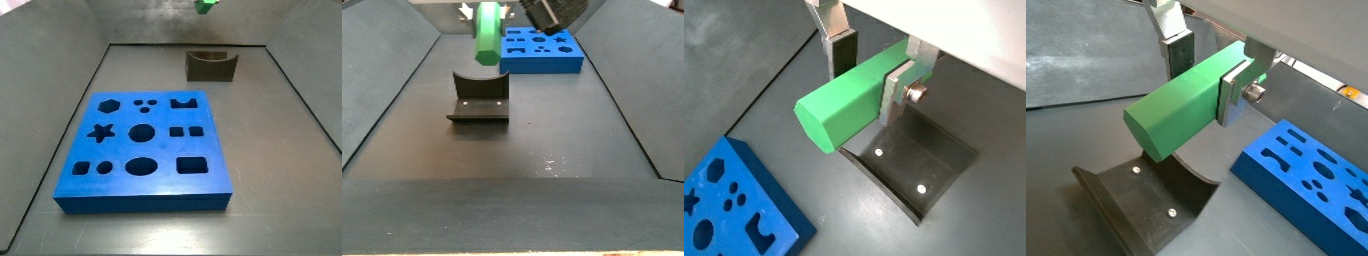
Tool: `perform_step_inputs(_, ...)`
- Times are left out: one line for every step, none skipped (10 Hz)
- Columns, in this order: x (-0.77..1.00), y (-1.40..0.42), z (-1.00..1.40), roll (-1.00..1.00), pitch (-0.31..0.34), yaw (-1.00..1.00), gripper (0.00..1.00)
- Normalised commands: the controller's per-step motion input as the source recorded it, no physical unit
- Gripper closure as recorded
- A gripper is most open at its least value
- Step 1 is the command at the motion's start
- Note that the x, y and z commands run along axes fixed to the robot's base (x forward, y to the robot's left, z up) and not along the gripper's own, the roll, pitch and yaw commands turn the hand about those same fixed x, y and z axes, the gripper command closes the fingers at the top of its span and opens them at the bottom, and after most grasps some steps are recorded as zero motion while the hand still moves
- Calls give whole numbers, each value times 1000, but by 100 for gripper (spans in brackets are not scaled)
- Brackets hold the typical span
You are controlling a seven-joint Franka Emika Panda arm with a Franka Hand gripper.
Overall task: Pick up the hexagon object. Move up. Place the hexagon object on the fixture. Regrasp the hexagon object. Move to above the board. Insert the hexagon object.
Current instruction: Place the hexagon object on the fixture.
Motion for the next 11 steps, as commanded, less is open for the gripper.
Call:
perform_step_inputs(297,20,4,-107,109,-28,100)
perform_step_inputs(212,19,0,-100,120,-24,100)
perform_step_inputs(155,67,-1000,-1000,54,-64,100)
perform_step_inputs(135,75,-1000,-1000,52,-76,100)
perform_step_inputs(138,85,-1000,-1000,64,-94,100)
perform_step_inputs(147,86,-1000,-1000,82,-105,100)
perform_step_inputs(158,95,-1000,-1000,93,-119,100)
perform_step_inputs(169,104,-1000,-839,87,-129,100)
perform_step_inputs(175,109,-1000,-723,79,-130,100)
perform_step_inputs(188,120,-1000,-439,58,-128,100)
perform_step_inputs(183,116,-937,-325,52,-126,100)
